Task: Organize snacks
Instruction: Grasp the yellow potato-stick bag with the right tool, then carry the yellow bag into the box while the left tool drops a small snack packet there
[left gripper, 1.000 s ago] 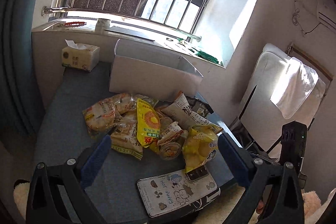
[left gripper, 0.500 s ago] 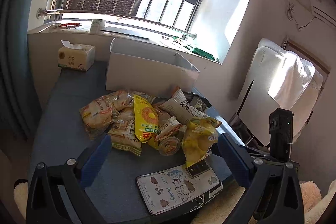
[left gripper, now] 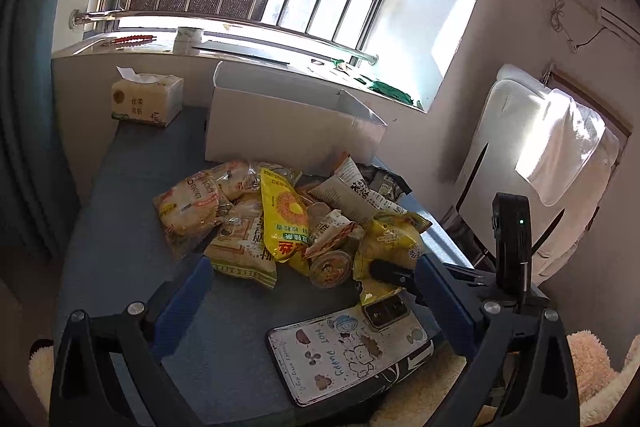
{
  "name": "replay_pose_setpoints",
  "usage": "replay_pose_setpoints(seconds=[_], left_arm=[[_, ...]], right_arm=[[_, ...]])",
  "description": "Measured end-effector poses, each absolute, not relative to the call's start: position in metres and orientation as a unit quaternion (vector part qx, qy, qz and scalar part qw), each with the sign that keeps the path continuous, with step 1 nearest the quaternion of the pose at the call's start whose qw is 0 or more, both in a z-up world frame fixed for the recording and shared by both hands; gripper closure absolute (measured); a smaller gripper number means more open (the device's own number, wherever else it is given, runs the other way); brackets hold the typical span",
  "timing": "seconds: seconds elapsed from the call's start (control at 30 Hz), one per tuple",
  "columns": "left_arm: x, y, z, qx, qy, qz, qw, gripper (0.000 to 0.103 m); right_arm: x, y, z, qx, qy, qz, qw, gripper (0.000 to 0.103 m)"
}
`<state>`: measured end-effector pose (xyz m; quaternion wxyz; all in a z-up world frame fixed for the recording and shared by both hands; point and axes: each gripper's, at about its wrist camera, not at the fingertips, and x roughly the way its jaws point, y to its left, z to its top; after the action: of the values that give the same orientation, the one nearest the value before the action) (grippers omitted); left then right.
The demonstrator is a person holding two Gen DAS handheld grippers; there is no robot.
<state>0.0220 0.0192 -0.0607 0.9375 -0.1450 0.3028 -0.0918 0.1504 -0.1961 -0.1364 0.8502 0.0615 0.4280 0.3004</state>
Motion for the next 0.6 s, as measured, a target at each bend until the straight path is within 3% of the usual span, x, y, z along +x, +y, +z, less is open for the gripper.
replay_pose_setpoints(seconds=[0.17, 0.5, 0.6], left_arm=[[0.035, 0.011, -0.063, -0.121, 0.311, -0.108, 0.936, 0.000], [0.100, -0.041, -0.084, 0.028, 0.368, -0.119, 0.922, 0.000], [0.120, -0.051, -0.093, 0.060, 0.379, -0.127, 0.915, 0.005]], right_arm=[[0.141, -0.227, -0.113, 0.102, 0.392, 0.299, 0.864, 0.051], [0.140, -0.274, -0.094, 0.157, 0.374, 0.269, 0.874, 0.051], [0.139, -0.273, -0.093, 0.149, 0.372, 0.268, 0.876, 0.051]])
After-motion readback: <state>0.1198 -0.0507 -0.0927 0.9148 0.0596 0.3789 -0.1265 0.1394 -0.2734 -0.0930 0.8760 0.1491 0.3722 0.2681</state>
